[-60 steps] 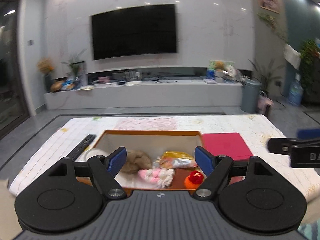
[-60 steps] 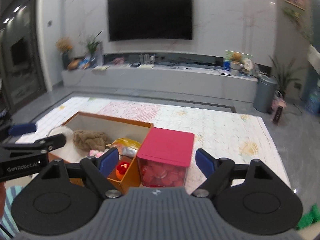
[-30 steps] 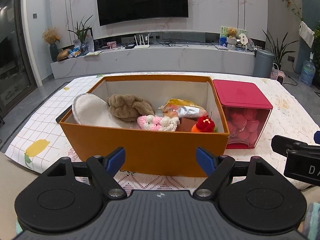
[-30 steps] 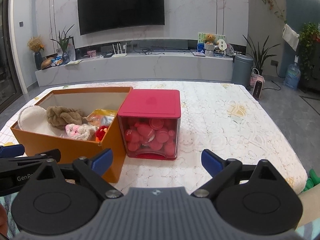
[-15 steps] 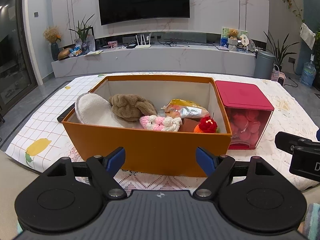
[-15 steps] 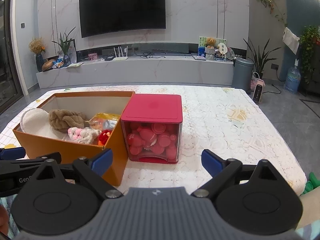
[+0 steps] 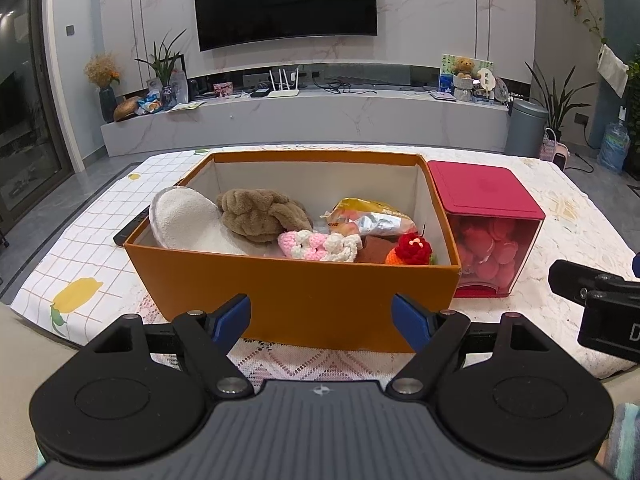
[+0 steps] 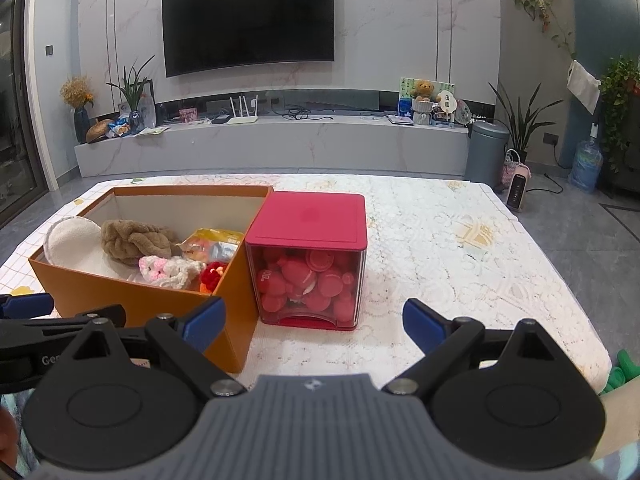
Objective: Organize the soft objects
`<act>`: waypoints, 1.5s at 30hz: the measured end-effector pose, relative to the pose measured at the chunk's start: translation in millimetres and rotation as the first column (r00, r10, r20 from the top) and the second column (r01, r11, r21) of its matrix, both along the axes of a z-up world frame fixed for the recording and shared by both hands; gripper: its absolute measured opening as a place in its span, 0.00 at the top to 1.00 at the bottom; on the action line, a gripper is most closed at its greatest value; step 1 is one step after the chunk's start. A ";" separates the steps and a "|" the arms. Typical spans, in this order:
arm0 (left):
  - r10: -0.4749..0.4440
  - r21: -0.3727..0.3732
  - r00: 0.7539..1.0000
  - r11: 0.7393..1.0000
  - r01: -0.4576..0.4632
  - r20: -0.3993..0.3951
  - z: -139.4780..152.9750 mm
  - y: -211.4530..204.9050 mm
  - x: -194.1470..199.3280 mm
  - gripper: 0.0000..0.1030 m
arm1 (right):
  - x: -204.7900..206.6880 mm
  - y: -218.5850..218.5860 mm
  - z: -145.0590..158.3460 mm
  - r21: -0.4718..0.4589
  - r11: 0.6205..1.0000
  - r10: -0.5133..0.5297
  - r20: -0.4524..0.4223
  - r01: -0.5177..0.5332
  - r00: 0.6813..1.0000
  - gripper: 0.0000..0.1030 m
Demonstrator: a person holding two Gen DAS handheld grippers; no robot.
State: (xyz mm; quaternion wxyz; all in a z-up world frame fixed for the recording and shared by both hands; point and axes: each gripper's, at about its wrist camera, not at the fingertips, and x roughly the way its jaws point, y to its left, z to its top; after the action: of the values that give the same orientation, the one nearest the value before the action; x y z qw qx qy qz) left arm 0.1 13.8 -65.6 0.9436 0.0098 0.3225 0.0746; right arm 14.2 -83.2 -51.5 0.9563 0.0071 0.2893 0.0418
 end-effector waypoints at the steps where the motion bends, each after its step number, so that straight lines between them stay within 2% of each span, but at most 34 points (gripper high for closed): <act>1: -0.001 0.000 1.000 1.000 0.001 0.000 0.2 -0.2 -0.1 0.09 | 0.1 0.0 0.1 0.001 1.000 -0.001 0.002 0.001 1.000 0.09; 45: 0.002 0.018 1.000 1.000 -0.002 0.012 4.3 -4.1 -8.9 0.09 | -6.0 -1.0 -2.3 0.016 1.000 -0.010 0.000 0.010 1.000 0.09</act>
State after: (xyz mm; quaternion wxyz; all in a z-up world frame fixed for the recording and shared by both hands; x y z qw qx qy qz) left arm -8.7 9.7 -61.3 0.9453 0.0176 0.3162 0.0786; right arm 8.2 -84.2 -53.8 0.9565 0.0160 0.2888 0.0393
